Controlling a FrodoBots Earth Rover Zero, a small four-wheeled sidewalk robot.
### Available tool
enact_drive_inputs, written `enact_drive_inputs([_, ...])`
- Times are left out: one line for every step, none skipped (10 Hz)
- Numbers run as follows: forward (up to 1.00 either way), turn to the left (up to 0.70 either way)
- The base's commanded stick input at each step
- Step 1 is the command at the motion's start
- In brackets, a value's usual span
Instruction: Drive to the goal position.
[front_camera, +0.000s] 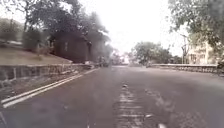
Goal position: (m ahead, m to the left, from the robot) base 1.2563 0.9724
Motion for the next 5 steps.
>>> enact_drive_inputs([1.0, 0.0])
enact_drive_inputs([1.0, 0.0])
enact_drive_inputs([1.0, 0.09])
enact_drive_inputs([1.0, 0.26])
enact_drive_inputs([1.0, 0.38])
